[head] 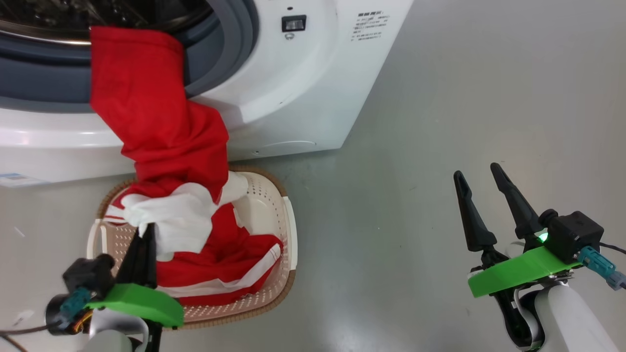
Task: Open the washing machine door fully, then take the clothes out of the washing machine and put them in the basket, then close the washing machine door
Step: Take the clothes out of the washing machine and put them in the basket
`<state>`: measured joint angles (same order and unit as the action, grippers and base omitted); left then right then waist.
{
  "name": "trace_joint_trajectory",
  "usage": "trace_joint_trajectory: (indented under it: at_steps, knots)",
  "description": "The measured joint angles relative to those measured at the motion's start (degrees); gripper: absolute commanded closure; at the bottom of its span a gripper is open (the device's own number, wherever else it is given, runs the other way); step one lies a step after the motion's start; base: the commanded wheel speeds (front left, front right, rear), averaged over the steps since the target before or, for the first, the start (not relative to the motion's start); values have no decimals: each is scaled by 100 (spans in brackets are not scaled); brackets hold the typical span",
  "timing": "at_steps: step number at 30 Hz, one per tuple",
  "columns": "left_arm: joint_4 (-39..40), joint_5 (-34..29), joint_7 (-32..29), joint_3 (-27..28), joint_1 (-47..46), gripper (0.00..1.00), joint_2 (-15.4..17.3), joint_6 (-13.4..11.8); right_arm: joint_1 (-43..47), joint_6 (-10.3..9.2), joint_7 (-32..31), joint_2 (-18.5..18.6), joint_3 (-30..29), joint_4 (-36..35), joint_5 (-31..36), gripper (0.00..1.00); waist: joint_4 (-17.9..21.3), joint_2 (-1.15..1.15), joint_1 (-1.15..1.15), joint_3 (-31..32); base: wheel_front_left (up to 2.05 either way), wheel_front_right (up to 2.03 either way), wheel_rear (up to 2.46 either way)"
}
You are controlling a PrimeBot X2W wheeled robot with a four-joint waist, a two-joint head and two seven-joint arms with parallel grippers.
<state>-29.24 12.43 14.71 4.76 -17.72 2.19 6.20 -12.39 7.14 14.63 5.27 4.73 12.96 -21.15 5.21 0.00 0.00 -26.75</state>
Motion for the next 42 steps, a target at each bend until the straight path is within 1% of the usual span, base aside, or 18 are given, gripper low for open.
trace_joint_trajectory:
  at_steps: [1, 5, 8, 10, 13, 20, 26, 27, 28, 29, 30, 31, 32, 33, 42]
  knots:
    - [-162, -56, 0, -10, -70, 100, -3, 41, -6, 0, 0, -1, 0, -3, 0, 0, 8, 0, 0, -35, 0, 0, 0]
    - [-809, -253, 0, -57, -402, 100, -7, 46, -152, 0, 0, -3, -3, -29, 0, 0, 42, 0, 0, -190, 0, 0, 0]
    - [-1212, -369, 0, -58, -651, 97, -10, 65, -229, 0, 0, -4, -3, -46, 0, 0, 69, 0, 0, -308, 0, 0, 0]
    - [-1444, -420, 0, -49, -814, 100, -13, 89, -234, 0, 0, -8, -3, -53, 0, 0, 87, 0, 0, -387, 0, 0, 0]
    - [-1731, -443, 0, -18, -1036, 100, -12, 89, -297, 0, 0, -11, 1, -66, 0, 0, 115, 0, 0, -505, 0, 0, 0]
    - [-1987, -549, 0, 46, -1487, 100, 7, 90, -470, 0, 0, -22, 8, -112, 0, 0, 162, 0, 0, -792, 0, 0, 0]
    - [-2102, -601, 0, 51, -1692, 100, 25, 96, -625, 0, 0, -42, 24, -115, 0, 0, 182, 0, 0, -1006, 0, 0, 0]
    - [-2120, -604, 0, 52, -1712, 98, 31, 96, -659, 0, 0, -45, 26, -114, 0, 0, 185, 0, 0, -1033, 0, 0, 0]
    - [-2136, -609, 0, 55, -1738, 91, 34, 96, -677, 0, 0, -45, 27, -119, 0, 0, 188, 0, 0, -1056, 0, 0, 0]
    - [-2142, -609, 0, 56, -1766, 76, 37, 96, -679, 0, 0, -47, 29, -121, 0, 0, 189, 0, 0, -1077, 0, 0, 0]
    - [-2151, -610, 0, 58, -1783, 52, 40, 96, -678, 0, 0, -51, 30, -120, 0, 0, 191, 0, 0, -1093, 0, 0, 0]
    - [-2163, -611, 0, 59, -1794, 52, 40, 96, -678, 0, 0, -51, 30, -120, 0, 0, 191, 0, 0, -1105, 0, 0, 0]
    - [-2173, -626, 0, 62, -1798, 12, 41, 96, -678, 0, 0, -53, 32, -120, 0, 0, 190, 0, 0, -1113, 0, 0, 0]
    - [-2178, -642, 0, 66, -1801, 0, 41, 96, -678, 0, 0, -57, 33, -119, 0, 0, 189, 0, 0, -1113, 0, 0, 0]
    - [-2049, -642, 0, 65, -1856, 0, 38, 97, -679, 0, 0, -62, 20, -94, 1, 0, 133, 0, 0, -1005, 0, 0, 0]
